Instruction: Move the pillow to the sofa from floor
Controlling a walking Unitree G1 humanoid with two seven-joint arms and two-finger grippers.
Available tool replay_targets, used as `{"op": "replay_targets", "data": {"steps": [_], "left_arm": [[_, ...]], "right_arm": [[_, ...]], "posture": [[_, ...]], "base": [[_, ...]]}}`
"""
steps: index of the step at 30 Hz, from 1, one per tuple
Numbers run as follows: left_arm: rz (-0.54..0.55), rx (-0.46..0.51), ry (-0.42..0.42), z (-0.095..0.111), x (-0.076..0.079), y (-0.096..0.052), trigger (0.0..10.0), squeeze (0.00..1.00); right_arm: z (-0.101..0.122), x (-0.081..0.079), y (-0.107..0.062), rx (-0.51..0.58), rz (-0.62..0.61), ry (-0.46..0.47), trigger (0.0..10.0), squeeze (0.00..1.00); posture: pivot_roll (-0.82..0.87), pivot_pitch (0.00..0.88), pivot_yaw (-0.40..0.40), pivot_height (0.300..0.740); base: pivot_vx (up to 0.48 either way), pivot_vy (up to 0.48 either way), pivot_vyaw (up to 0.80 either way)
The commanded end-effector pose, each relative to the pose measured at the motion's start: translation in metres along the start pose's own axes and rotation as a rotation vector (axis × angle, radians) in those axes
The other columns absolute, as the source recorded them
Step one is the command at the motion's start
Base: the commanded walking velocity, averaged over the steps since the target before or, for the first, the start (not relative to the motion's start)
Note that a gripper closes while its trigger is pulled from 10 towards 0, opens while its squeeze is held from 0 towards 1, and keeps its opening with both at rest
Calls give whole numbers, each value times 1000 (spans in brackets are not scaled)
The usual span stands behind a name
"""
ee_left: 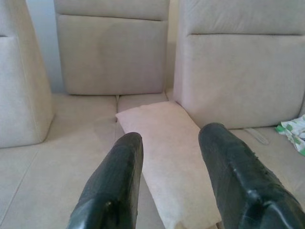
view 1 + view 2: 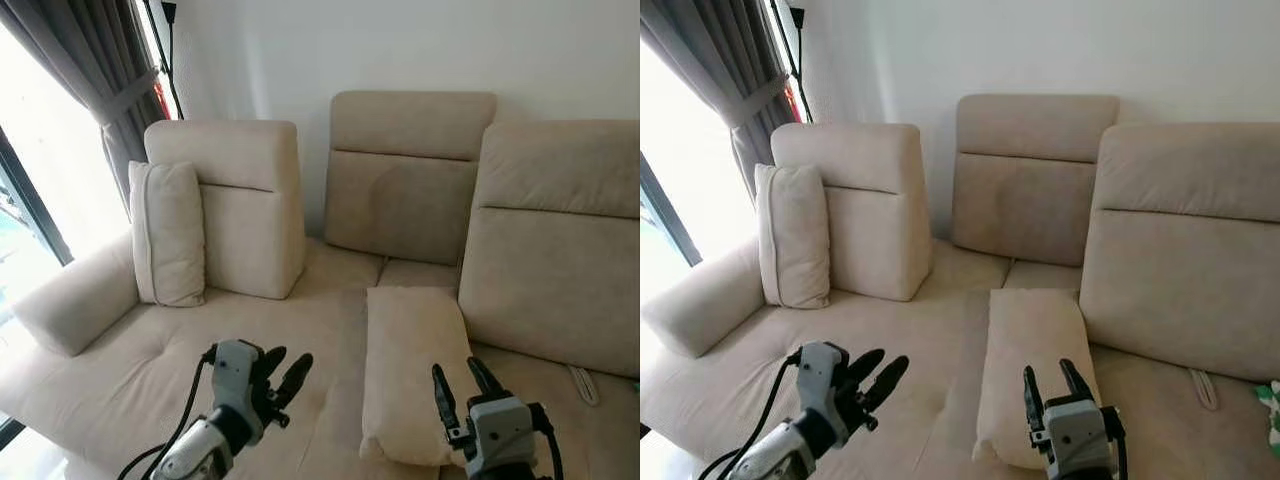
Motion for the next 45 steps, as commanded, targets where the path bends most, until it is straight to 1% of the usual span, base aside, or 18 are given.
{"op": "replay_targets", "data": {"steps": [1, 5, 11, 16, 22, 42, 45], "left_arm": [[4, -12, -1, -1, -1, -4, 10000, 0], [17, -16, 3, -2, -3, -6, 10000, 0], [27, -18, -2, -3, -4, -8, 10000, 0], [27, -24, -13, -5, -4, -9, 10000, 0], [21, -22, -21, -6, -3, -7, 10000, 0], [3, -24, -34, -8, 2, -1, 10000, 0], [0, -25, -34, -8, 2, 0, 10000, 0]], "right_arm": [[1, -1, -2, -4, -6, 35, 10000, 0], [-1, 0, -1, -19, -23, 69, 10000, 0], [0, -1, 0, -19, -28, 78, 10000, 0], [-1, 1, 1, -26, -43, 77, 10000, 0], [0, 3, 5, -21, -51, 77, 10000, 0], [0, 8, 8, -18, -65, 66, 10000, 0], [0, 8, 8, -18, -66, 65, 10000, 0]], "posture": [[41, 0, 123, 740], [42, 0, 123, 740], [38, 0, 125, 740], [32, 0, 123, 740], [28, 0, 120, 740], [14, 0, 112, 740], [13, 0, 112, 740]], "base": [[0, 0, 0], [0, 0, 0], [0, 0, 0], [0, 0, 0], [0, 0, 0], [0, 0, 0], [-240, 0, 0]]}}
Point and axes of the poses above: a point about 5 cm out from each wrist's last joint towards the gripper, its own y axis pointing out of the wrist towards the gripper, its own z axis along the axis of the wrist's last joint, x = y × z, the point moved 3 cm from there along y, pointing out of the wrist towards the gripper, and after that the axes turned 12 degrees about -y, right-handed, at the moved point
